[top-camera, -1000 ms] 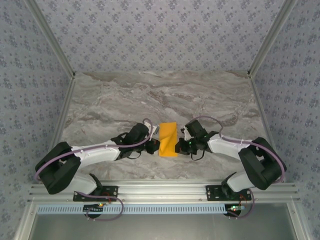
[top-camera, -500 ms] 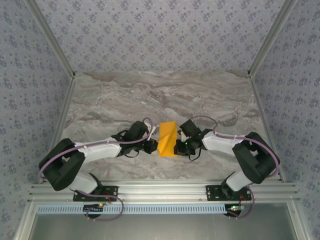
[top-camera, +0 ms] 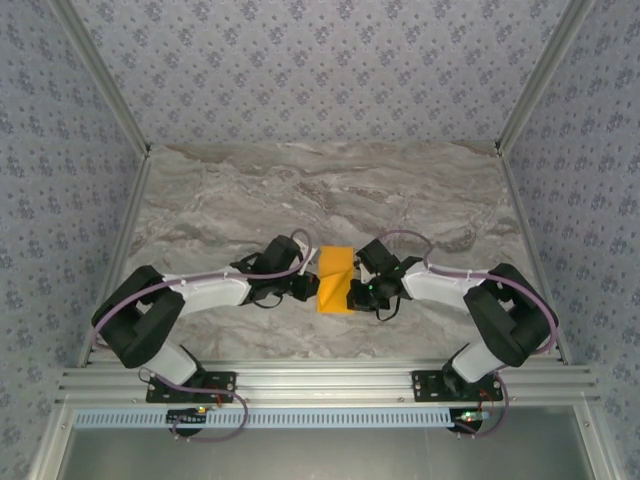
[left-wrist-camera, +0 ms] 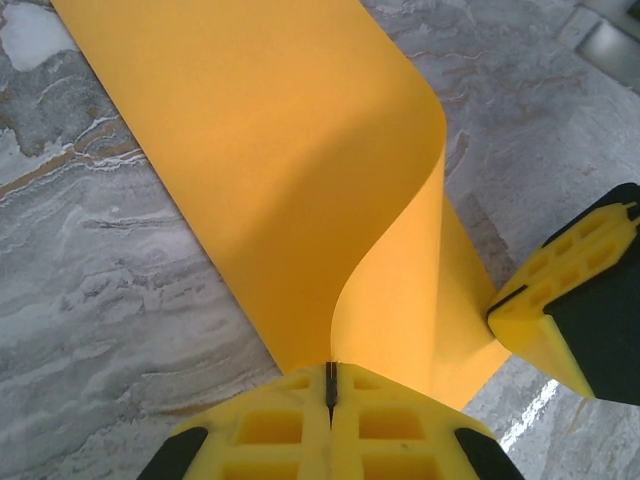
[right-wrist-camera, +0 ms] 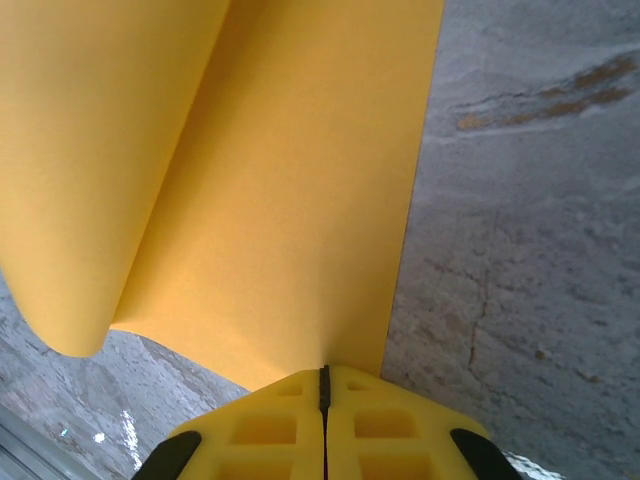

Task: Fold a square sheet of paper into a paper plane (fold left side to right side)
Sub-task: Fold the triangle a second time at the center of the table.

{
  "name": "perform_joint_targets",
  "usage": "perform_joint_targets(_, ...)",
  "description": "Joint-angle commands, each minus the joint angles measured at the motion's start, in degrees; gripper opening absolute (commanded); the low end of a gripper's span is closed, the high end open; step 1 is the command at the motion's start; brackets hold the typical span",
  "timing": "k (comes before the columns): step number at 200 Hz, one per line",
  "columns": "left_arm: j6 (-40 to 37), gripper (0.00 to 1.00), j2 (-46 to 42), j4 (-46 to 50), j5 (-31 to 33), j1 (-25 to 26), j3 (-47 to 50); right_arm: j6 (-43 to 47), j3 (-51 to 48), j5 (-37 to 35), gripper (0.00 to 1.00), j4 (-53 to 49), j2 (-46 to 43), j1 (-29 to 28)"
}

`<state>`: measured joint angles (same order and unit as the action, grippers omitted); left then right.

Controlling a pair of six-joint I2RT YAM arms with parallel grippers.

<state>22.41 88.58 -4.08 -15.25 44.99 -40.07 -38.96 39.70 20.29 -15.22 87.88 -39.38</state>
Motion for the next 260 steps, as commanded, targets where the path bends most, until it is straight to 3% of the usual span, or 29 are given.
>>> perform_joint_targets(1,-1.74,0.00,1.48,0.20,-0.93,-0.52,-2.26,1.27,-0.06,-2.63,0.05,-4.60,1.55,-0.54)
perform_joint_targets(260,-4.31,0.00,8.62,2.34,-0.20,-1.33,-6.75,1.76,0.00,-3.58,0.06,-6.13,1.46,-1.51)
